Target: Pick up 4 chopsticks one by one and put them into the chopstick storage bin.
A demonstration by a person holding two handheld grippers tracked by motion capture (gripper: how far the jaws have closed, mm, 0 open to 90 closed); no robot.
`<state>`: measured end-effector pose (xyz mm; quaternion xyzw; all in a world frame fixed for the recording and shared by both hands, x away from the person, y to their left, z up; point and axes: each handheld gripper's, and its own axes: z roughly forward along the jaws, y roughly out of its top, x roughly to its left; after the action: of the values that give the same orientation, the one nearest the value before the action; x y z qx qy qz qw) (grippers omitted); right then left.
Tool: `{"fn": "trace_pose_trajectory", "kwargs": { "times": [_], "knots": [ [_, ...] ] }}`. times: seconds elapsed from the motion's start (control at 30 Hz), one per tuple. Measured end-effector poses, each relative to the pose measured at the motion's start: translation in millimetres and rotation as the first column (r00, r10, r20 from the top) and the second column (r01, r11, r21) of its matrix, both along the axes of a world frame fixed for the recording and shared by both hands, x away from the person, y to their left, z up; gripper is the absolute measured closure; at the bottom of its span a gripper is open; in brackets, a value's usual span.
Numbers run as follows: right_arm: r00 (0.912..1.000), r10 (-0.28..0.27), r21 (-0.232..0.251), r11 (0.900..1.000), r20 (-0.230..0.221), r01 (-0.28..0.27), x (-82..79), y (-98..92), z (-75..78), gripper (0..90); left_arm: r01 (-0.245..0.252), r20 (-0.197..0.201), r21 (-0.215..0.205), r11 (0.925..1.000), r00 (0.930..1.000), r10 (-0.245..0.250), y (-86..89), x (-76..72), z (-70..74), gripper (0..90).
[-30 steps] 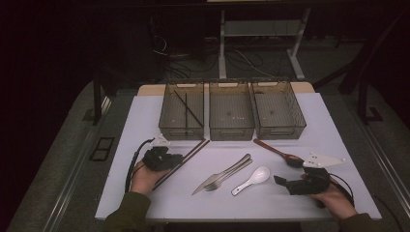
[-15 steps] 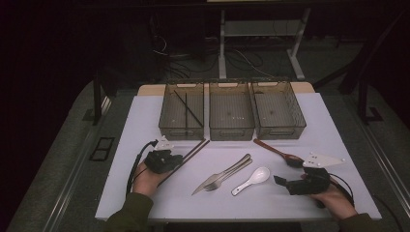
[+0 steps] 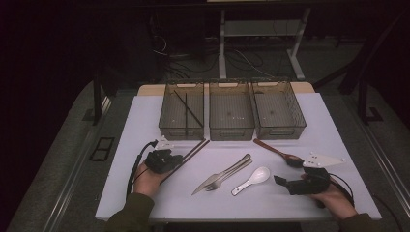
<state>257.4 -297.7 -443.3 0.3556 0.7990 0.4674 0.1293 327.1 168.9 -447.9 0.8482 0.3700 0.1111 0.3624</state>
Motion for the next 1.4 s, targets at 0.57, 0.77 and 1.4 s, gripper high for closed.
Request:
{"fn": "trace_pose_trajectory", "kwargs": {
  "times": [0.57, 0.77, 1.4],
  "knots": [
    [1.0000, 0.001, 0.000, 1.000, -0.001, -0.001, 0.0, -0.1, 0.0, 16.1, -0.016, -0.011, -0.050, 0.9986, 0.9998, 0.016, 6.1, -1.4, 6.9, 84.1],
    [1.0000, 0.001, 0.001, 1.000, -0.001, -0.001, 0.0, -0.1, -0.1, 16.1, 0.000, -0.011, -0.058, 0.9983, 0.9999, -0.001, 10.2, -2.2, 11.2, 84.1],
    [1.0000, -0.005, 0.005, 1.000, -0.004, 0.005, 0.3, -1.4, 0.1, 16.0, 0.065, -0.021, -0.092, 0.9936, 0.9975, -0.067, 13.6, -8.3, 29.0, 84.1]
  ]
}}
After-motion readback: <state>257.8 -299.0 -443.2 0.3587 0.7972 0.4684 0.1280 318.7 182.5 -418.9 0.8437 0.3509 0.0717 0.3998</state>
